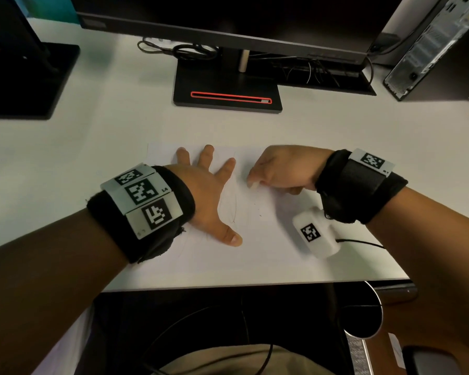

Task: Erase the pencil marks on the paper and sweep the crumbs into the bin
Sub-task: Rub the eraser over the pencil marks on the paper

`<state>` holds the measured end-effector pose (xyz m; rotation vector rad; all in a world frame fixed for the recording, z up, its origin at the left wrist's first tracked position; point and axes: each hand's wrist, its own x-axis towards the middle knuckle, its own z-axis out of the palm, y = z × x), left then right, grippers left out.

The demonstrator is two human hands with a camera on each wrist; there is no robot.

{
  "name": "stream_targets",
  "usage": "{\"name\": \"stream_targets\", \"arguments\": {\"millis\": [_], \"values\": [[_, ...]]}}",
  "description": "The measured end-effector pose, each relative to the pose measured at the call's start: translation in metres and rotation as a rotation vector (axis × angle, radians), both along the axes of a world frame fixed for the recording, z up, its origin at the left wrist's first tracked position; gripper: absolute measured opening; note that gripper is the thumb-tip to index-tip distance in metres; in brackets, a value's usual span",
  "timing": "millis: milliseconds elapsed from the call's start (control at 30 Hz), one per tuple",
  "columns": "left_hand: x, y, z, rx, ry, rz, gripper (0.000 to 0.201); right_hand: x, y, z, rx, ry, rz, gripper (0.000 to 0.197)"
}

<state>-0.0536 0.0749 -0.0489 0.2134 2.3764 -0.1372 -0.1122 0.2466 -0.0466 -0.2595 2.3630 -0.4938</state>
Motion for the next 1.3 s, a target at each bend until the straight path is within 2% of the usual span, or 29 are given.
{"name": "stream_targets", "arguments": {"millis": [100, 233, 333, 467, 600, 700, 767, 833, 900, 1033, 1200, 1300], "values": [[0.001, 0.000, 0.001, 0.002, 0.002, -0.004, 0.143, -0.004, -0.002, 0.003, 0.026, 0.050, 0.003, 0.040], [0.001, 0.000, 0.000, -0.001, 0.000, -0.004, 0.142, -0.003, -0.004, 0.000, 0.006, 0.012, 0.012, 0.039], [0.001, 0.000, 0.001, 0.002, -0.003, -0.003, 0.142, -0.008, -0.002, 0.003, 0.043, 0.099, -0.012, 0.041], [0.001, 0.000, 0.001, -0.003, -0.003, 0.000, 0.143, -0.006, -0.004, 0.001, 0.023, -0.004, 0.027, 0.036], [0.001, 0.000, 0.002, -0.002, -0.004, -0.001, 0.142, -0.013, 0.000, 0.004, 0.047, 0.122, -0.028, 0.039], [0.001, 0.000, 0.002, -0.010, -0.002, -0.003, 0.142, -0.007, -0.004, 0.001, 0.036, 0.027, 0.045, 0.043], [0.000, 0.000, 0.001, -0.009, 0.003, -0.008, 0.142, -0.008, -0.002, 0.002, 0.019, 0.000, 0.020, 0.042], [0.001, 0.001, 0.002, -0.008, 0.002, -0.008, 0.142, -0.014, 0.000, 0.005, 0.042, 0.099, -0.024, 0.042], [0.002, 0.001, 0.002, -0.010, -0.001, -0.007, 0.142, -0.013, -0.001, 0.008, 0.074, 0.164, 0.007, 0.043], [0.001, 0.000, 0.001, -0.011, -0.002, -0.004, 0.142, -0.002, -0.001, 0.006, 0.089, 0.009, 0.116, 0.043], [0.001, 0.001, 0.001, -0.010, 0.000, -0.010, 0.142, -0.002, 0.004, 0.010, 0.126, 0.096, 0.117, 0.044], [0.001, 0.000, 0.001, -0.018, -0.003, -0.007, 0.142, 0.006, 0.002, 0.006, 0.106, -0.021, 0.164, 0.038]]}}
